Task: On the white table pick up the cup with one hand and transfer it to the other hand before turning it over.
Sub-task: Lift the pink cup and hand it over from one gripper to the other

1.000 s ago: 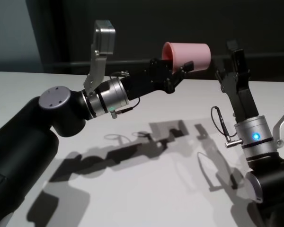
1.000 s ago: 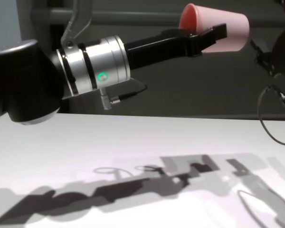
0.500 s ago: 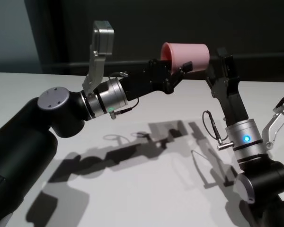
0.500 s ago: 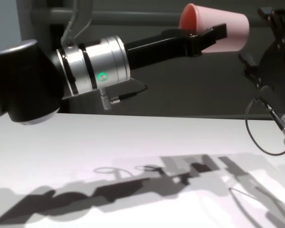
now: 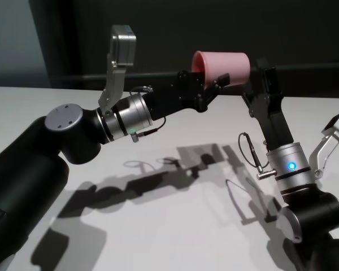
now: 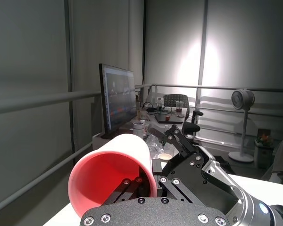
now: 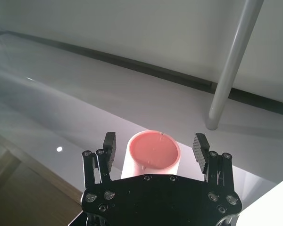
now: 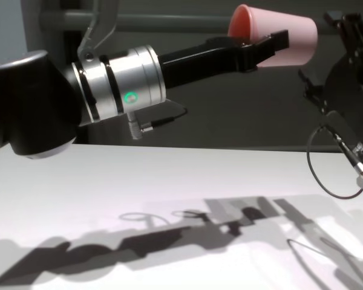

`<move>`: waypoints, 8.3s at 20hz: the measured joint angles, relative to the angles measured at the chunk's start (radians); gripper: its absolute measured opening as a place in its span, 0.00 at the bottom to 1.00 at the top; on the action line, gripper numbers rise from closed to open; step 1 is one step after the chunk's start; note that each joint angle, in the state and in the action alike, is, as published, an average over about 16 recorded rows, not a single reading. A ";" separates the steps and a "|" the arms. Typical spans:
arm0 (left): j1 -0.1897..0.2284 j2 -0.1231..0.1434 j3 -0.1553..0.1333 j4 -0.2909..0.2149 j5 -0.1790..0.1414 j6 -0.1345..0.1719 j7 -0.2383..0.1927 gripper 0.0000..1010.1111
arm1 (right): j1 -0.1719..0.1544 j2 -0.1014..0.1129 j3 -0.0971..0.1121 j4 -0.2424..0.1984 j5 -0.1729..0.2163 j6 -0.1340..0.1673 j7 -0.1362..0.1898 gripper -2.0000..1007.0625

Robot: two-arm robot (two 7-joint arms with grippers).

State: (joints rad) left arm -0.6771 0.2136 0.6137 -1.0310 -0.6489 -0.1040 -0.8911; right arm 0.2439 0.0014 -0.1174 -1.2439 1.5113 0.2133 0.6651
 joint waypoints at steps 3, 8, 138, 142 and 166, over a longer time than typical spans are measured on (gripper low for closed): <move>0.000 0.000 0.000 0.000 0.000 0.000 0.000 0.05 | 0.003 0.002 -0.007 0.003 0.007 0.000 0.003 1.00; 0.000 0.000 0.000 0.000 0.000 0.000 0.000 0.05 | 0.007 0.005 -0.020 0.007 0.017 -0.003 0.008 1.00; 0.000 0.000 0.000 0.000 0.000 0.000 0.000 0.16 | 0.070 0.036 -0.179 0.093 0.156 -0.081 0.084 0.75; 0.000 0.000 0.000 0.000 0.000 0.000 0.000 0.27 | 0.070 0.036 -0.179 0.093 0.156 -0.081 0.085 0.75; 0.048 0.090 0.005 -0.126 -0.015 0.028 0.033 0.97 | 0.070 0.036 -0.179 0.093 0.155 -0.081 0.085 0.75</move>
State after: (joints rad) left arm -0.6289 0.3036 0.6182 -1.1565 -0.6638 -0.0759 -0.8577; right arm 0.3137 0.0374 -0.2967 -1.1505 1.6668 0.1320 0.7497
